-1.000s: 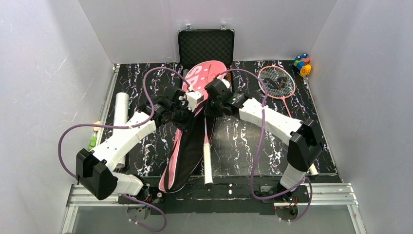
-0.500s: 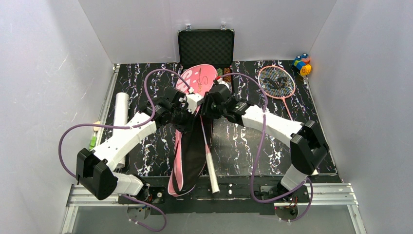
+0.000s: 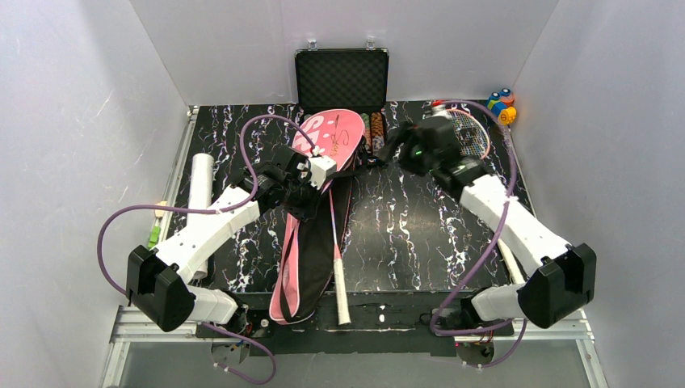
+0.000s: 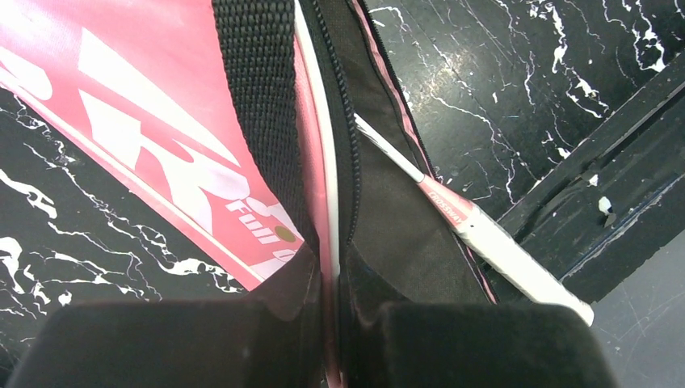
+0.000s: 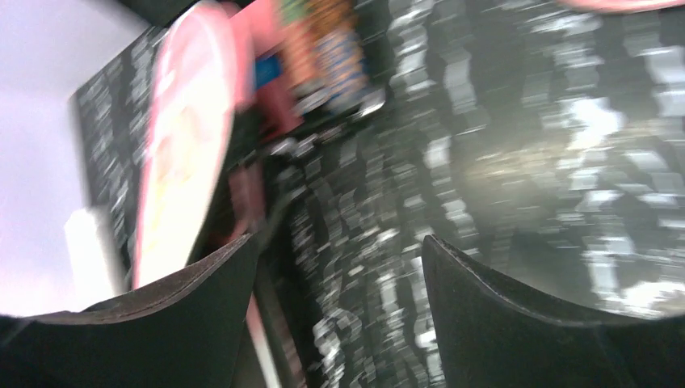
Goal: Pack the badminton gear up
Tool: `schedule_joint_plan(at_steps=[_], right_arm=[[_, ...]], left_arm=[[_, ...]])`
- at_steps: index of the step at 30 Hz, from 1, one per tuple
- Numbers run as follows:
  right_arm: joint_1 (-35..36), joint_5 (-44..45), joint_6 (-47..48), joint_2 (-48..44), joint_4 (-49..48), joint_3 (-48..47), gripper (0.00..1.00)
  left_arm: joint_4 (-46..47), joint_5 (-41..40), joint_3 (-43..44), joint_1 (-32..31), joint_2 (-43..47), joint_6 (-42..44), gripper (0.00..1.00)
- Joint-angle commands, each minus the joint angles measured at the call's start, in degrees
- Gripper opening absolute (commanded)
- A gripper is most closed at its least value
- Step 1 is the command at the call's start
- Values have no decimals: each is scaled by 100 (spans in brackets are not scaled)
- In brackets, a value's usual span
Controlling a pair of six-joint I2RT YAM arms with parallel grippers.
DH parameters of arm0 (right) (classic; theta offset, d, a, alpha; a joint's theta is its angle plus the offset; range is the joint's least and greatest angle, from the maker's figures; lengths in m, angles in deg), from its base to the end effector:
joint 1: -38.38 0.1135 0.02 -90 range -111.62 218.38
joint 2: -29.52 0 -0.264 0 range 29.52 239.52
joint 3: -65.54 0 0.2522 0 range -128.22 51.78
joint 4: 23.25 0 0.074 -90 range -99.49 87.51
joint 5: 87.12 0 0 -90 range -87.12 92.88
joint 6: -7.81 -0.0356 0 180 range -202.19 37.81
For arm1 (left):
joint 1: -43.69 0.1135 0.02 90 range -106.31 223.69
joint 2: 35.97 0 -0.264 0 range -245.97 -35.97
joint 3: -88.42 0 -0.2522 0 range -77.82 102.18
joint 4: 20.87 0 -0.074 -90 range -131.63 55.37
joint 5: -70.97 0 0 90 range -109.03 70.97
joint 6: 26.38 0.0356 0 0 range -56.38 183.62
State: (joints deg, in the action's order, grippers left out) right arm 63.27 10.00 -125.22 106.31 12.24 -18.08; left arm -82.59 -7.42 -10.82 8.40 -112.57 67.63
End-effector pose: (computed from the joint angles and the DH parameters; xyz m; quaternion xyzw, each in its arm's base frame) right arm 0.2794 0.1248 0.3481 0.1666 0.8427 0.2401 0.4521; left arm 0.2152 -0.1611 0.2967 0.3478 0.8901 -0.1684 0.2414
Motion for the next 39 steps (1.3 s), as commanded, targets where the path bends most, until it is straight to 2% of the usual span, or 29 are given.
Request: schedule_joint_plan(at_steps=[1,4,9,17,22,31,37,39], right_arm=[[-1426,419,356,219,1049,-255,82],[-2057,515,699,564,1027,-322,82],[-2699,759,1006,1437,1145,-620,82],[-3042,1115,1468,2960,1584,-1266,83],[-3081,1329,1789,3546,1704,-1478,83],[-3141,1534,2284,3855,1725,-1549,83],[-3153,890,2309,3925,1870,-1534,81],[-3151,527,2288,3870,1904,-1541,78]], left_arm=[[211,-38,138,-4,358,158,0],[168,-28,170,-4,389,204,0],[125,-148,222,9,376,238,0],[151,-205,288,4,325,249,0],[123,-209,357,5,269,278,0],[224,-205,207,4,357,310,0],[226,-251,206,4,361,301,0],[222,-278,215,5,385,314,0]])
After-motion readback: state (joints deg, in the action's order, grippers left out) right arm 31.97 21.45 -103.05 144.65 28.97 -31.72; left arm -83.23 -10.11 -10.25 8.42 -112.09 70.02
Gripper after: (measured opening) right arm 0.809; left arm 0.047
